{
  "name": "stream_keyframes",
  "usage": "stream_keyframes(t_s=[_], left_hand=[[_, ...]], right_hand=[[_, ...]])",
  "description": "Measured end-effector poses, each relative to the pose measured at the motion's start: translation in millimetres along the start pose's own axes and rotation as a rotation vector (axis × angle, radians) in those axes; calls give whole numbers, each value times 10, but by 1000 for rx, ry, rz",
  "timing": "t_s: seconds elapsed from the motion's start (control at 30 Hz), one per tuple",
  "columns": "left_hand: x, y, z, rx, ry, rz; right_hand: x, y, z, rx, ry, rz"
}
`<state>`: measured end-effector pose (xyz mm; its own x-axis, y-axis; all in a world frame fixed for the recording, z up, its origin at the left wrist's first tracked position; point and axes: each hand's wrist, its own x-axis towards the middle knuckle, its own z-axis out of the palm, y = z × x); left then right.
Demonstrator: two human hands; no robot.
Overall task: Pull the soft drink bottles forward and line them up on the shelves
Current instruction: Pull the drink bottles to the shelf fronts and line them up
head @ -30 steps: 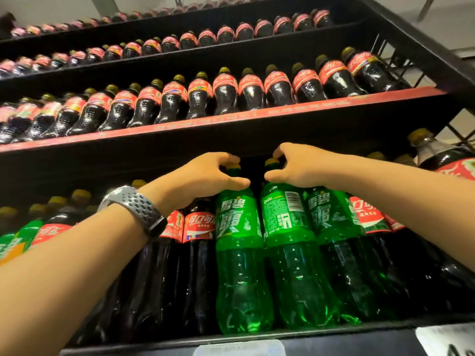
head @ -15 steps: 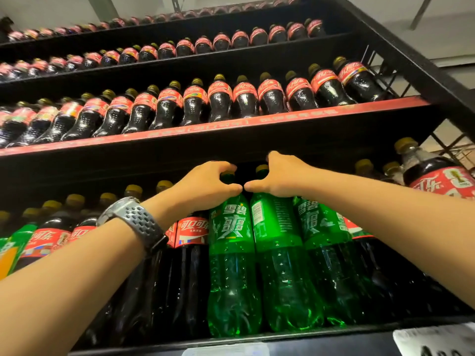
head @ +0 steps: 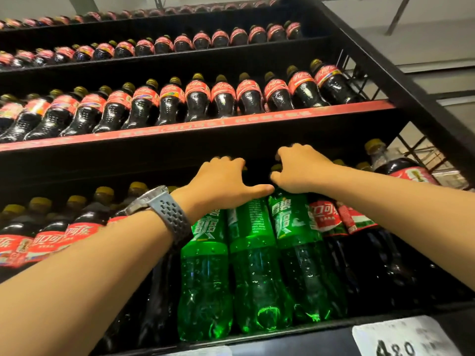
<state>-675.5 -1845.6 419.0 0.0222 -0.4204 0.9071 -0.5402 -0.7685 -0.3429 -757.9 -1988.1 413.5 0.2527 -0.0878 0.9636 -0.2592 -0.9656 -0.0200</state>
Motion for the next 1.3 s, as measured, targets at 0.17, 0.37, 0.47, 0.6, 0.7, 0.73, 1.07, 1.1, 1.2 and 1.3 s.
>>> stream_keyframes(t_s=[0.17,0.37,0.47,0.6,0.7,0.73,1.07,1.1,1.2,1.3], left_hand=[[71,-25,-62,-156,-109,-12],[44,-162,-184,-480,-287,-6],[62,-158,-213,-500,-328,-34],[80,64,-123,-314,-119,-49],[102,68,-83,-241,-118,-12],[95,43,-105,-275,-134,-9],[-6,-173,-170,-336,-245,62],[-23,-150,-151,-307,-218,71],[-70,-66,-97,-274,-149,90],[-92,-71,-94,-274,-141,113]], right_hand=[[29,156,82,147,-104,-2],[36,319,114,442,-181,-11],[18,349,137,510,-204,-10],[19,344,159,513,-193,-9],[18,353,155,544,-191,1],[20,361,161,552,-195,1],[-22,348,164,471,-194,22],[-25,329,157,407,-163,30],[-38,310,156,360,-144,40],[-51,340,158,395,-161,43]])
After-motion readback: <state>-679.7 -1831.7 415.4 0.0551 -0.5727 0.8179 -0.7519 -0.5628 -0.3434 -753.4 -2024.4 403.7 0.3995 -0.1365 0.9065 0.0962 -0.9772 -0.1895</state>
